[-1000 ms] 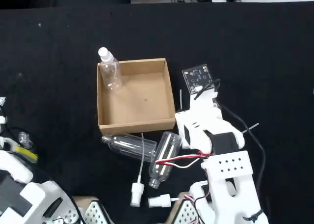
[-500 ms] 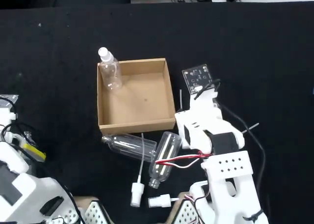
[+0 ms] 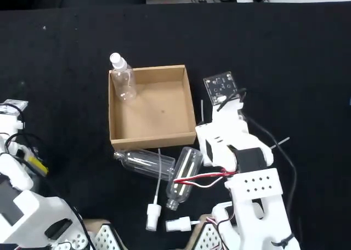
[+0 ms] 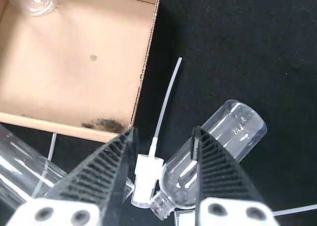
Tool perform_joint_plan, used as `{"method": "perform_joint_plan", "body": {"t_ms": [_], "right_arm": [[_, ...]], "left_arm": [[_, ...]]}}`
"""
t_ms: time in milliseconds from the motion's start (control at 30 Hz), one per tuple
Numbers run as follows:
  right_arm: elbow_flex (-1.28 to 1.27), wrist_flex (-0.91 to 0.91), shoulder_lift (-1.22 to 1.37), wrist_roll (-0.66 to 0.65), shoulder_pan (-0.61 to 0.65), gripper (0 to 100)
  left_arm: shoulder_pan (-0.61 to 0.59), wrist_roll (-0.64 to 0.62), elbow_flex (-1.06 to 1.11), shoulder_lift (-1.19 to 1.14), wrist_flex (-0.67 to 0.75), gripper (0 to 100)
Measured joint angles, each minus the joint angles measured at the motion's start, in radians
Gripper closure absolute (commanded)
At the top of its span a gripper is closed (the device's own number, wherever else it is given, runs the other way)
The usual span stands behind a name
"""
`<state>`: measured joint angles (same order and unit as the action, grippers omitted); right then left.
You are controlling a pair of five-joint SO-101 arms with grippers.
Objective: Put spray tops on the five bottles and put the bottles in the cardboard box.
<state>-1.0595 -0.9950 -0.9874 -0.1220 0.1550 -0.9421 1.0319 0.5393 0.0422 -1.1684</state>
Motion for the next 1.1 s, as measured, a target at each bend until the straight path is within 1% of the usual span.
{"method": "perform_joint_plan", "body": {"t_ms": [200,400,467,533,633,700,900,1000,1100], "right_arm": [[0.000,0.000,0.000,0.000,0.000,83.6],[0.000,0.000,0.000,0.000,0.000,83.6],[0.000,0.000,0.000,0.000,0.000,83.6],[0.000,0.000,0.000,0.000,0.000,83.4],[0.000,0.000,0.000,0.000,0.000,83.4],[0.000,-0.008,0.000,0.000,0.000,83.4],[0.000,-0.014,0.000,0.000,0.000,83.4],[0.011,-0.025,0.000,-0.014,0.000,83.6],[0.072,-0.100,0.000,-0.095,0.000,83.6]], "left_arm": [[-0.005,0.078,0.002,0.000,0.002,74],[-0.005,0.091,0.002,0.000,0.002,74],[-0.005,0.091,0.018,0.000,0.025,74],[-0.005,0.091,0.054,0.000,0.058,78],[-0.005,0.097,0.103,0.000,0.104,88],[-0.005,0.114,0.117,0.003,0.107,93],[-0.003,0.118,0.117,0.003,0.109,94],[-0.025,0.114,0.083,0.002,0.081,94],[-0.066,0.077,-0.008,0.002,-0.014,94]]}}
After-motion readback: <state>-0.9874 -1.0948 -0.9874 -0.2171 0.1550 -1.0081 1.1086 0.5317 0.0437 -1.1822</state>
